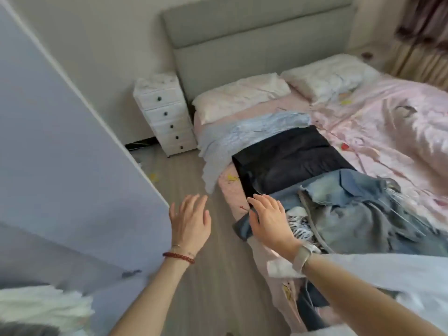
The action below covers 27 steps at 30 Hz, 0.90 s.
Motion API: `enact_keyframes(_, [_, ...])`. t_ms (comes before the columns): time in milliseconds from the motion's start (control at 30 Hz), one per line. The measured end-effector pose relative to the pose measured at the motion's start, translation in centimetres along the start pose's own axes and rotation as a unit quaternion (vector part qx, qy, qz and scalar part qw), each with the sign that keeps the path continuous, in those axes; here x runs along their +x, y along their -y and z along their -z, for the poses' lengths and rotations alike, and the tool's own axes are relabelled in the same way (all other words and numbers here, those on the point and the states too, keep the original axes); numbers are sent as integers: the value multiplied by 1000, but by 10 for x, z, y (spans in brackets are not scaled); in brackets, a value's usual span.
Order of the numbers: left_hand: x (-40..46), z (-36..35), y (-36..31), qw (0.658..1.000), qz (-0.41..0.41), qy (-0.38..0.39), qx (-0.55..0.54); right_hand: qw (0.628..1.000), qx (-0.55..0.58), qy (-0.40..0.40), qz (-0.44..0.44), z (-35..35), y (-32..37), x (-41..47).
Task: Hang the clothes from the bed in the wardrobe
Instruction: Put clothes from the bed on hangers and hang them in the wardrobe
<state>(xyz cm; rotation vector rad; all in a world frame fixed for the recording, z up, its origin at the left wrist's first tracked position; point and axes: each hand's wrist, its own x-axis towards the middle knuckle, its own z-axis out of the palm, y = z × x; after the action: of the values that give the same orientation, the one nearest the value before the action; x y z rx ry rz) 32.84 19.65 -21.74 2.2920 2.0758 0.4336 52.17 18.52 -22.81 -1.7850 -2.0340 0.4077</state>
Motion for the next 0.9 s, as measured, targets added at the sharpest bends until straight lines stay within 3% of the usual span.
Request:
enact_keyframes(167, [-55, 74, 164, 974, 200, -101, 29, 980, -1, 61, 190, -58, 159, 51])
enact_keyframes(300, [-115, 126, 257, 922, 350, -147, 71, 941, 28, 120, 316, -103, 275, 64])
enact_keyframes(433, [-163, 174, 318, 872, 443, -176, 113, 896, 68, 156, 411, -139, 379, 75])
enact_keyframes(633, [-195, 236, 377, 812, 448, -278, 250, 822, 171, 237, 489, -184, 526, 84])
enact_keyframes(767, [-189, 276, 424, 778, 480, -276, 297, 773, 243, 282, 514, -204, 621, 91])
enact_keyframes(900, [-174, 297, 467, 766, 527, -262, 256, 726, 326, 321, 514, -212, 702, 95])
